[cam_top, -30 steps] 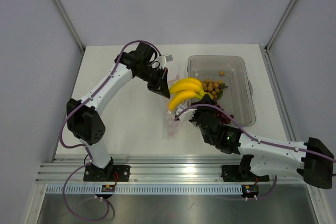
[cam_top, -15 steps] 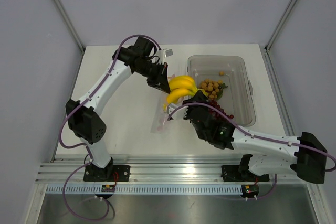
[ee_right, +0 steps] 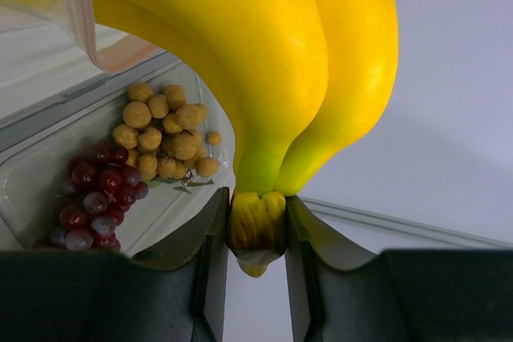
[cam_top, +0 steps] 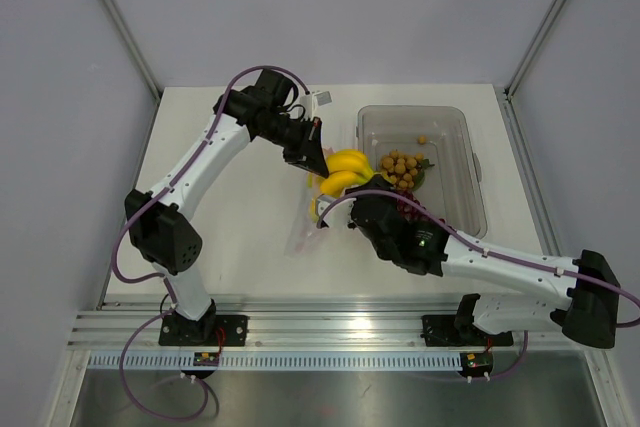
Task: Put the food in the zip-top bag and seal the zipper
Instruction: Place the fake fruit in the zipper food storage bag.
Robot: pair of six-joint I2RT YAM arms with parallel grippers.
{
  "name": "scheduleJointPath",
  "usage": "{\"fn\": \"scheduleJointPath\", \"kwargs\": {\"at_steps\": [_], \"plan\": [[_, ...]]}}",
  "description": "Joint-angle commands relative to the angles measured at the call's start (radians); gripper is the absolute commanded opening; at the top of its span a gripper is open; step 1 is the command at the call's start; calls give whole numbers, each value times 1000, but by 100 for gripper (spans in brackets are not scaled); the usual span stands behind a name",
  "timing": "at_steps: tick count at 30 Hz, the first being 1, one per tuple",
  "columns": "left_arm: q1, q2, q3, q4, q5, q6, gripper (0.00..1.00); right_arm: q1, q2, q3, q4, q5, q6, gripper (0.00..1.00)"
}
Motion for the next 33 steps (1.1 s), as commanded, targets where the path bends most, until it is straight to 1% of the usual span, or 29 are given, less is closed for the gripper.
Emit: {"fn": "scheduleJointPath", "kwargs": {"at_steps": [1,4,9,12,13,16,21,24,27,33], "plan": [[-20,-40,26,126,126,-36,0,21,20,106,-139,-160,44,0],[-25,-38,17,128,122,-33,0,21,28,137,-162,-149,55,0],[-26,-34,-6,125,91,-32,0,21,6,131,-120,-102,6,0],[-26,-23,-9,125,85,-32,0,21,-12,114,-45,-42,-55,0],[-26,-18,-8,126,85,-33,0,21,-23,113,18,-8,-71,0],[-29,3,20,134,88,-49,0,21,-38,123,95,29,-120,0],[-45,67,173,76,83,-43,0,21,-34,148,147,37,-166,0],[-54,89,224,65,96,-46,0,21,-28,140,118,15,-156,0],[-61,95,244,67,112,-46,0,21,-14,113,40,-46,-131,0],[-66,69,248,85,152,-49,0,20,17,82,-20,-129,-48,0]]}}
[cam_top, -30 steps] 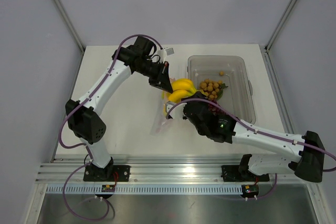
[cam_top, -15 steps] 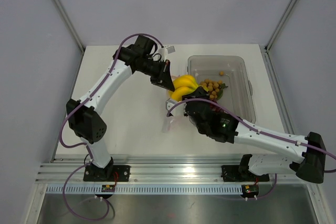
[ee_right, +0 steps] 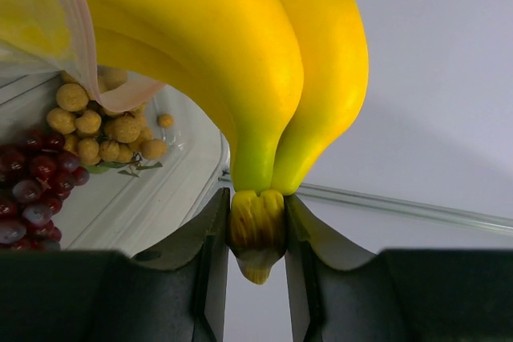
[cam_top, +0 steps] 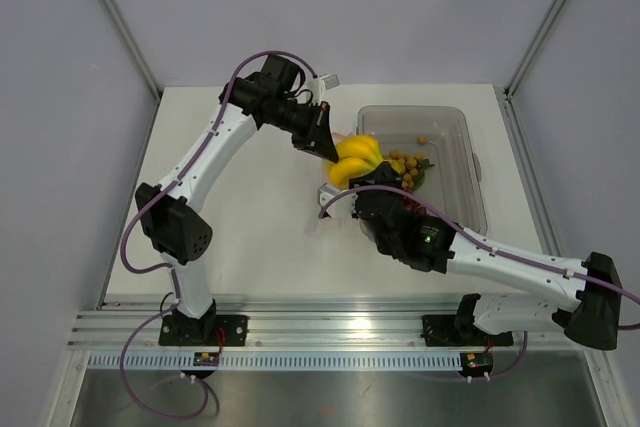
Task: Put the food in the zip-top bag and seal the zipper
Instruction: Place the fake fruit in the zipper food storage bag.
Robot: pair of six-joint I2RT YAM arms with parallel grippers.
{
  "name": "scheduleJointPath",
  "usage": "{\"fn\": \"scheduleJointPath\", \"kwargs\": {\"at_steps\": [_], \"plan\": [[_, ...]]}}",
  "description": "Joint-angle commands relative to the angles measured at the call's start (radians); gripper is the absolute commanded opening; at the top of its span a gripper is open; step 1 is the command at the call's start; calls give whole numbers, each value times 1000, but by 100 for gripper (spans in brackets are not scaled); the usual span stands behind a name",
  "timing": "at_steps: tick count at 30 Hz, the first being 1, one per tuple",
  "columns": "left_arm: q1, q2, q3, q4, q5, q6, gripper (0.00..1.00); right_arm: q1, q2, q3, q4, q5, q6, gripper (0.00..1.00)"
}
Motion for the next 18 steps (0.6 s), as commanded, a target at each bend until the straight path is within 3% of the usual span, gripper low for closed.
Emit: {"fn": "scheduleJointPath", "kwargs": {"at_steps": [1,5,11,18], "plan": [[-54,-29,57,89,138,-24,0,21,44,2,-2,-222,60,0],[-55,-78,-20,104,136,5,0,20,38,43,-46,-251,127,0],[-55,-160,-210,132,89,54,0,20,-5,184,-187,-411,323,0],[-55,-167,-244,152,77,50,0,17,62,252,-318,-503,430,0]]}}
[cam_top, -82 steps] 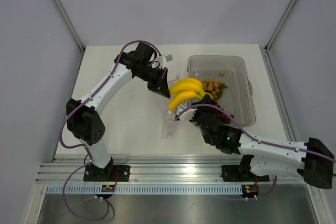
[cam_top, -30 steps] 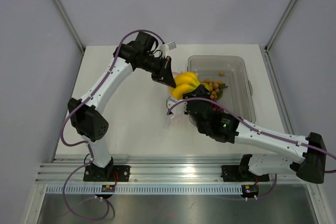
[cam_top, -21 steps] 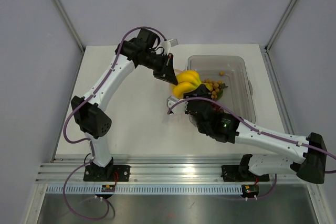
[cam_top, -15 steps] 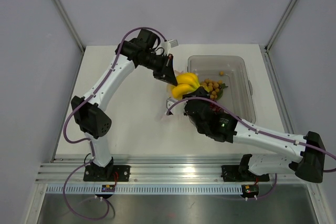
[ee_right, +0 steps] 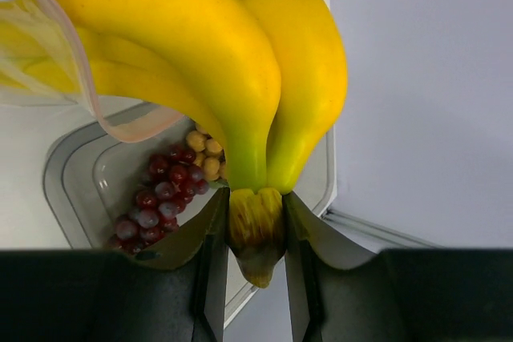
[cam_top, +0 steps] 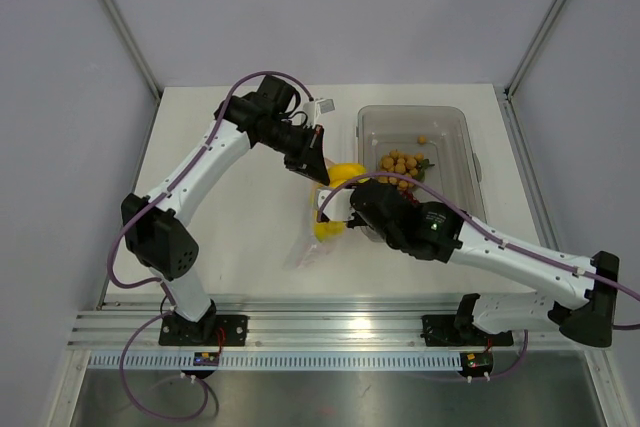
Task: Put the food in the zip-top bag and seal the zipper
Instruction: Place the fake fruit in the zipper food storage bag.
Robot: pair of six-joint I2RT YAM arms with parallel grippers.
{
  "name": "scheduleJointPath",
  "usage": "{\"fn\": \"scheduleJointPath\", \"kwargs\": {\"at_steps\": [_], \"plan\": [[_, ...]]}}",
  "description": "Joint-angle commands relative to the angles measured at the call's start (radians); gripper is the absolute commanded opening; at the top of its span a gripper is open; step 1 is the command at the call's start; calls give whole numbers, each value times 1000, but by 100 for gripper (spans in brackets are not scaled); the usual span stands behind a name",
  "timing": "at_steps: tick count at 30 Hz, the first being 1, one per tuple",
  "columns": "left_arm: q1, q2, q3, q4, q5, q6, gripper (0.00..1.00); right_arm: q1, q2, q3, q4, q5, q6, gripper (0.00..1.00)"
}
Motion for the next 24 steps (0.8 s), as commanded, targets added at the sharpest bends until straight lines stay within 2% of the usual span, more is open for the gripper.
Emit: {"fn": "scheduleJointPath", "kwargs": {"at_steps": [1,6,13,19,24], "plan": [[-42,-31,14,131,75,-3,0,20,56,57,83,-192,99,0],[-42,-22,46,141,108,-20,0,20,139,22,185,-156,160,0],[-42,-19,87,156,140,-50,0,21,266,61,233,-72,160,0],[-42,-14,61,141,112,-32,0,20,201,46,336,-63,184,4],[-42,27,52,156,97,-44,0,21,130,28,368,-42,224,0]]}}
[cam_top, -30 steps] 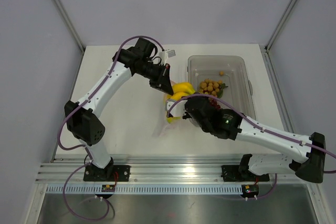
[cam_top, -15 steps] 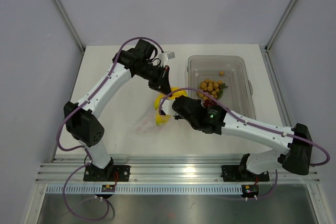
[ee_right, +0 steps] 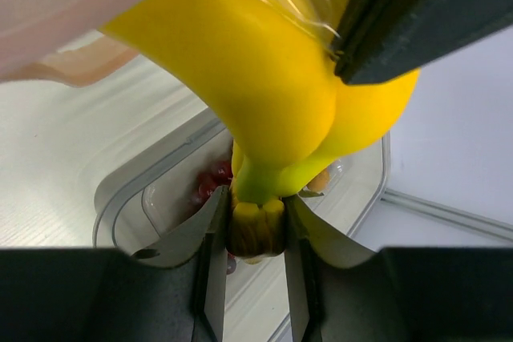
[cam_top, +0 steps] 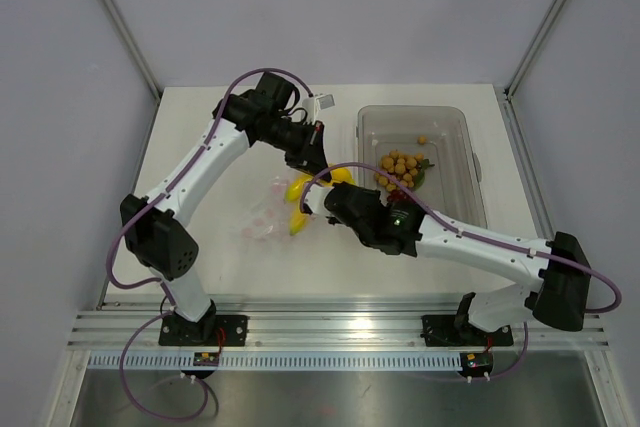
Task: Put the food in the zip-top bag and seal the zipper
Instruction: Place the fake fruit in the zipper food storage bag.
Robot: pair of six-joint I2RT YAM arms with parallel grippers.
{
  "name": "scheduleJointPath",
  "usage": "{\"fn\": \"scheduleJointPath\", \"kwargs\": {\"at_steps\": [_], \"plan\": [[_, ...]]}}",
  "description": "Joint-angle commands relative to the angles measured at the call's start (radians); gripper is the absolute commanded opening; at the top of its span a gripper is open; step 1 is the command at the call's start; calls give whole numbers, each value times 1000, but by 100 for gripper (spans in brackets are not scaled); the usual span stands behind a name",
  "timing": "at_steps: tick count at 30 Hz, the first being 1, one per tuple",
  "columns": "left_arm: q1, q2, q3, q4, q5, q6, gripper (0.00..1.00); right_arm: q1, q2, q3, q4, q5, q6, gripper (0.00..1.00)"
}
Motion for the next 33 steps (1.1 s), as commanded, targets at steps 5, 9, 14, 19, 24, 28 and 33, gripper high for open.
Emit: {"fn": "scheduleJointPath", "kwargs": {"at_steps": [5,9,14,19,24,28,33], "plan": [[-43,64,67,113,47,-18,0,16,-115,22,285,117,109,0],[-43,84,58,113,45,-30,0,10,-132,38,278,231,201,0],[-45,116,80,133,36,-65,0,8,-84,56,327,380,198,0],[-60,180,185,63,7,-47,0,8,-60,82,367,460,241,0],[-60,193,229,55,16,-43,22,7,-32,85,332,466,305,0],[-54,187,294,15,-48,-16,78,-7,-44,29,321,457,406,0],[-7,151,329,-23,-124,-6,88,-38,-47,12,258,420,509,0]]}}
